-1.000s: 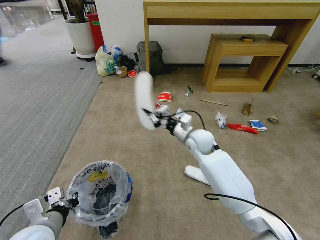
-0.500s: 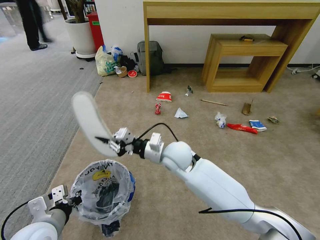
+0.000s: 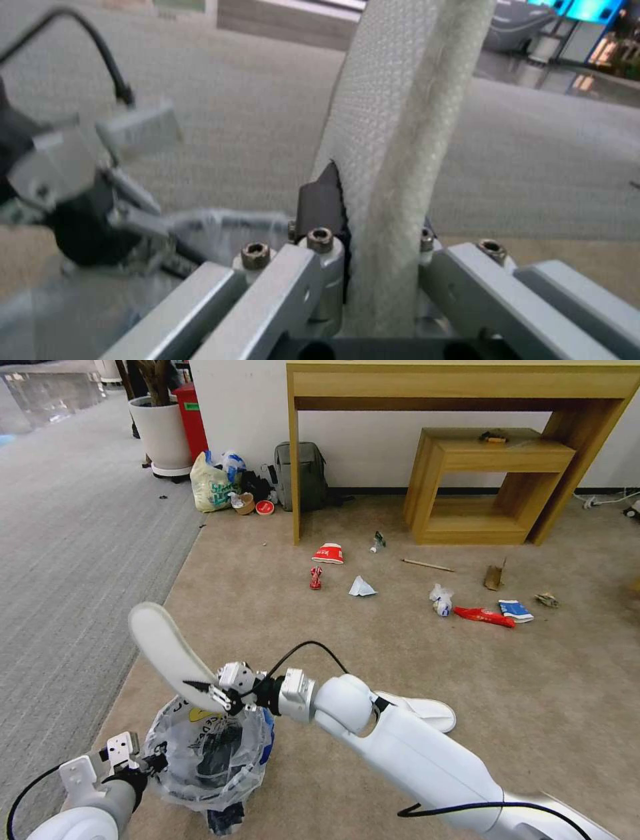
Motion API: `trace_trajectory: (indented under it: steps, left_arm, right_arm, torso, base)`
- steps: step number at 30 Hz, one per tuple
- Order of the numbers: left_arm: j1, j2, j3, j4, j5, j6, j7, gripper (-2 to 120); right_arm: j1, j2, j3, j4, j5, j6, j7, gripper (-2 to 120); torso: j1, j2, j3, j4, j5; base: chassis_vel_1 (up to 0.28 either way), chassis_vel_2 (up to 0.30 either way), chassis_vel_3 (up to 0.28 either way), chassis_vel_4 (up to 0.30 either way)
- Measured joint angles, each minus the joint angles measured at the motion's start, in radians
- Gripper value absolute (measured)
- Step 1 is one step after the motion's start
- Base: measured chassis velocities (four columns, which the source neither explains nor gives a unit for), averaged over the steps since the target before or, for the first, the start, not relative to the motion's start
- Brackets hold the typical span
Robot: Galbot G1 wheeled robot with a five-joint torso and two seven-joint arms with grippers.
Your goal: Pick up the trash bin and place the garbage on the floor into it.
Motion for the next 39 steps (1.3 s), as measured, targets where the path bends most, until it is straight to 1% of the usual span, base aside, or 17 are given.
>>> trace_trajectory:
  steps: [2,8,12,15,16,19,20,24,25,28,29,31,32,35,36,38,39]
  left_arm:
    - [0.002,-0.003,0.001,-0.001,0.0,0.0,0.002,0]
    - [0.001,-0.003,0.001,-0.006,0.001,0.0,0.003,0]
    - [0.001,-0.002,0.001,-0.007,0.001,0.0,0.004,0]
    - [0.001,0.0,0.0,-0.008,0.0,0.0,0.004,0]
    - [0.001,0.0,0.0,-0.008,0.0,0.0,0.004,0]
    - [0.001,0.001,0.004,-0.013,0.001,0.0,0.004,0]
    - [0.001,0.001,0.004,-0.013,0.001,0.0,0.004,0]
    - [0.001,0.002,0.011,-0.014,0.005,0.0,0.004,0]
    - [0.001,0.002,0.011,-0.014,0.005,0.0,0.004,0]
    - [-0.002,0.002,0.016,-0.014,0.008,0.0,0.004,0]
    - [-0.002,0.002,0.016,-0.014,0.008,0.0,0.004,0]
    - [-0.002,0.0,0.016,-0.011,0.01,0.0,0.004,0]
    - [-0.002,0.0,0.016,-0.011,0.01,0.0,0.004,0]
    - [0.006,-0.003,0.016,-0.011,0.017,0.0,0.009,0]
    - [0.006,-0.003,0.016,-0.011,0.017,0.0,0.009,0]
    - [0.011,-0.01,0.015,-0.011,0.029,0.0,0.017,0]
    - [0.011,-0.01,0.015,-0.011,0.029,0.0,0.017,0]
  right_arm:
    - [-0.008,0.009,-0.005,-0.026,-0.023,0.01,0.0,3]
    - [-0.013,0.014,-0.016,-0.046,-0.05,0.018,-0.001,3]
    - [-0.024,0.015,-0.026,-0.05,-0.07,0.022,0.004,8]
    - [-0.037,0.012,-0.03,-0.049,-0.082,0.022,0.017,22]
    - [-0.037,0.012,-0.03,-0.049,-0.082,0.022,0.017,22]
    - [-0.049,0.013,-0.032,-0.053,-0.082,0.021,0.037,37]
    - [-0.049,0.013,-0.032,-0.053,-0.082,0.021,0.037,37]
    - [-0.064,0.014,-0.029,-0.057,-0.079,0.022,0.056,54]
    - [-0.064,0.014,-0.029,-0.057,-0.079,0.022,0.056,54]
    - [-0.076,0.012,-0.012,-0.042,-0.075,0.021,0.078,70]
    - [-0.076,0.012,-0.012,-0.042,-0.075,0.021,0.078,70]
    - [-0.089,0.012,0.022,-0.016,-0.056,0.01,0.115,80]
    - [-0.089,0.012,0.022,-0.016,-0.056,0.01,0.115,80]
    - [-0.114,-0.003,0.1,0.028,-0.022,-0.025,0.148,95]
    - [-0.114,-0.003,0.1,0.028,-0.022,-0.025,0.148,95]
    - [-0.138,-0.026,0.163,0.054,-0.006,-0.043,0.159,99]
    - [-0.138,-0.026,0.163,0.054,-0.006,-0.043,0.159,99]
  torso:
    - [0.0,0.0,0.0,0.0001,0.0]
    - [0.0,0.0,0.0,0.0001,0.0]
    - [0.0,0.0,0.0,0.0001,0.0]
    - [0.0,0.0,0.0,0.0,0.0]
    - [0.0,0.0,0.0,0.0,0.0]
    - [0.0,0.0,0.0,0.0001,0.0]
    - [0.0,0.0,0.0,0.0001,0.0]
    - [0.0,0.0,0.0,0.0001,0.0]
    - [0.0,0.0,0.0,0.0001,0.0]
    - [0.0,0.0,0.0,0.0001,0.0]
    - [0.0,0.0,0.0,0.0001,0.0]
    - [0.0,0.0,0.0,0.0001,0.0]
    - [0.0,0.0,0.0,0.0001,0.0]
    - [0.0,0.0,0.0,0.0001,0.0001]
    - [0.0,0.0,0.0,0.0001,0.0001]
    - [0.0,0.0,0.0,0.0001,0.0002]
    - [0.0,0.0,0.0,0.0001,0.0002]
  base:
    - [0.0,0.0,0.0,0.0]
    - [0.0,0.0,0.0,0.0]
    - [0.0,0.0,0.0,0.0]
    - [0.0,0.0,0.0,0.0]
    - [0.0,0.0,0.0,0.0]
    - [0.0,0.0,0.0,0.0]
    - [0.0,0.0,0.0,0.0]
    - [0.0,0.0,0.0,0.0]
    - [0.0,0.0,0.0,0.0]
    - [0.0,0.0,0.0,0.0]
    - [0.0,0.0,0.0,0.0]
    - [0.0,0.0,0.0,0.0]
    - [0.0,0.0,0.0,0.0]
    - [0.0,0.0,0.0,0.0]
    - [0.0,0.0,0.0,0.0]
    - [0.0,0.0,0.0,0.0]
    - [0.0,0.0,0.0,0.0]
